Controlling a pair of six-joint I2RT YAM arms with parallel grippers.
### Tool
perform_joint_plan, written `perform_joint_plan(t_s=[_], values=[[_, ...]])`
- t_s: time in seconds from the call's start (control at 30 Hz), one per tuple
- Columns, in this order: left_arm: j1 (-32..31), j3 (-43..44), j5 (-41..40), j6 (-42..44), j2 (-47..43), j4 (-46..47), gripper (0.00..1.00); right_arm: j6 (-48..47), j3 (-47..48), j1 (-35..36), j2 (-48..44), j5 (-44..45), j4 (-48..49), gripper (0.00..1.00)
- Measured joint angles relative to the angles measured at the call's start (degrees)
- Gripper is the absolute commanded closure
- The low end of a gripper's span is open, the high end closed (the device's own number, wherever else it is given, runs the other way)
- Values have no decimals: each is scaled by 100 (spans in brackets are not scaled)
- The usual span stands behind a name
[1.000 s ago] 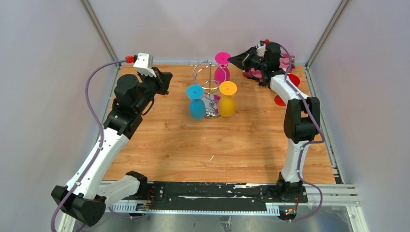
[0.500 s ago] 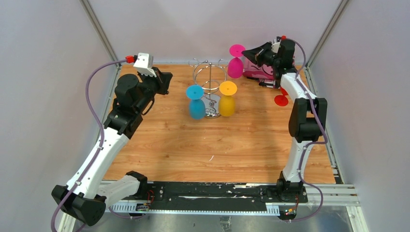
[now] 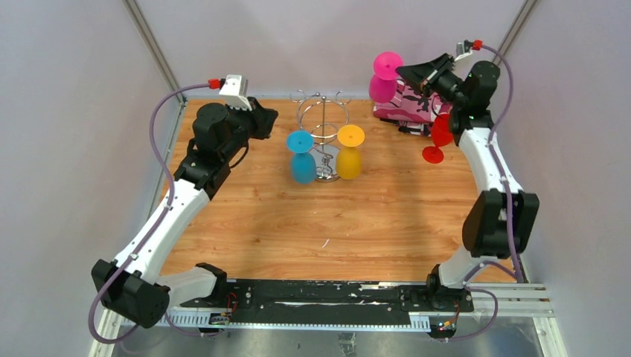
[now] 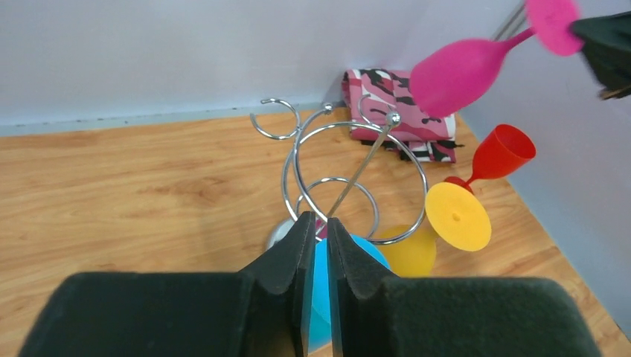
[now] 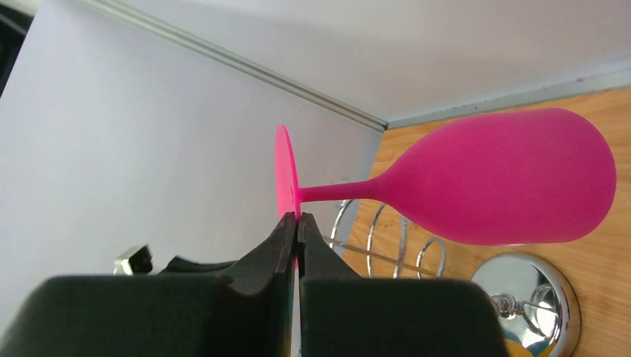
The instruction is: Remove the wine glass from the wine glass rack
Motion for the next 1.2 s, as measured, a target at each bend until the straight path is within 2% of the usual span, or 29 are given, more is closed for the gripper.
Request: perform_joint_plan(t_s=[0.17,0.33,0.4,0.47,0.57,0.73,0.8,0.9,1.0,1.2], values=[[52,105,566,-295,295,175,76,-374,-382,-72,-1204,-120,37,100],[348,98,1679,-1117,284,1344,71,-411,-927,-72,-2319,-251,509,100],[431,98,2142,-1502,299,1987,62,-264,-1005,-72,-2535,-334,831,100],[437,94,2618,-1904,367,2761,49,33,-1078,-70,-2669,-422,1320,100],[455,44,3272,-2653,595,4181,43,557,-1084,-42,-2682,-531,2061,100],[739,-33,3895,-4568,1493,7023,43,1333,-1071,48,-2579,-640,2979,100],[894,-20,3995,-5230,1976,7862,43,1578,-1069,61,-2524,-636,3272,100],[1014,55,4092,-5842,2712,8483,43,2024,-997,212,-2352,-619,3814,100],[1016,74,4151,-6153,3154,8633,41,2264,-815,632,-2096,-616,4131,100],[1016,254,4229,-6411,3292,8905,38,2426,-538,1637,-1534,-632,4417,100]])
